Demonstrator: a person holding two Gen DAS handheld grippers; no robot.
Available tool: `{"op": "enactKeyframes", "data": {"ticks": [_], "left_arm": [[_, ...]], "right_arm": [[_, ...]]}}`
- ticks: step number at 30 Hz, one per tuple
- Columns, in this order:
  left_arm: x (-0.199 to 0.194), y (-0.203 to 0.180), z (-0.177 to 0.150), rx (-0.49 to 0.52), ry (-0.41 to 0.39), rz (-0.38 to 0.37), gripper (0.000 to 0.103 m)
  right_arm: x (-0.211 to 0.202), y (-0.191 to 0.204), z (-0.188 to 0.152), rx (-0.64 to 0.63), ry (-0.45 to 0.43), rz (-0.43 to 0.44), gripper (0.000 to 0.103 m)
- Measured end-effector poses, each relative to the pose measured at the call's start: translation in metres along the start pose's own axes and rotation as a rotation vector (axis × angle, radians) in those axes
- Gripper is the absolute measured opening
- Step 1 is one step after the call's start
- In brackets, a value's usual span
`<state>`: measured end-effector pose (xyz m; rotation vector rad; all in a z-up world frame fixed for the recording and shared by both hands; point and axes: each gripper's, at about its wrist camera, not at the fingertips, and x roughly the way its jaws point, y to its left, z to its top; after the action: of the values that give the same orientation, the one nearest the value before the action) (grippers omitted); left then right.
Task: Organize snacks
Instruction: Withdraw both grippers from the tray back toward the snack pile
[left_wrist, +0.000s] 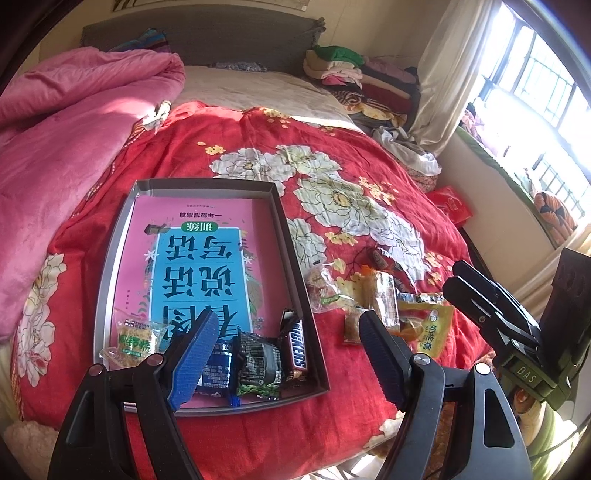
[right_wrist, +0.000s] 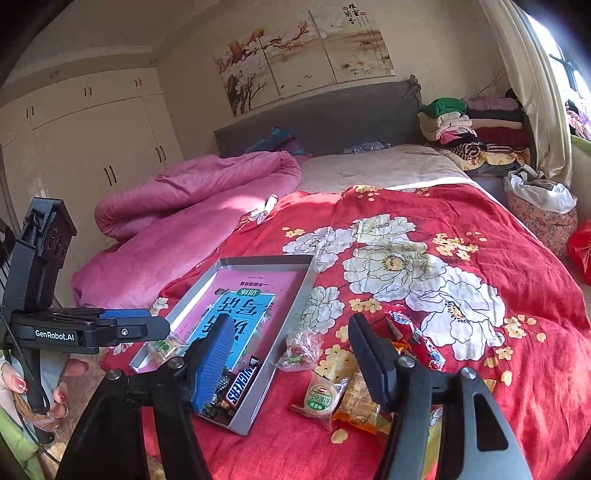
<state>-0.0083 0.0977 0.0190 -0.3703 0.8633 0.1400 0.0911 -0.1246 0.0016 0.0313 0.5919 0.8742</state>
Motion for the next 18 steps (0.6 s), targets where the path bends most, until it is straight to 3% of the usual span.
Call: {"op": "enactKeyframes", "data": {"ticks": [18], "left_arm": [[0.001, -0.028, -0.002, 0.057, 0.005, -0.043, 0.079]], "right_arm": [[-0.035, -0.047, 0.004, 0.095, -0.074, -0.114, 0.069]]}}
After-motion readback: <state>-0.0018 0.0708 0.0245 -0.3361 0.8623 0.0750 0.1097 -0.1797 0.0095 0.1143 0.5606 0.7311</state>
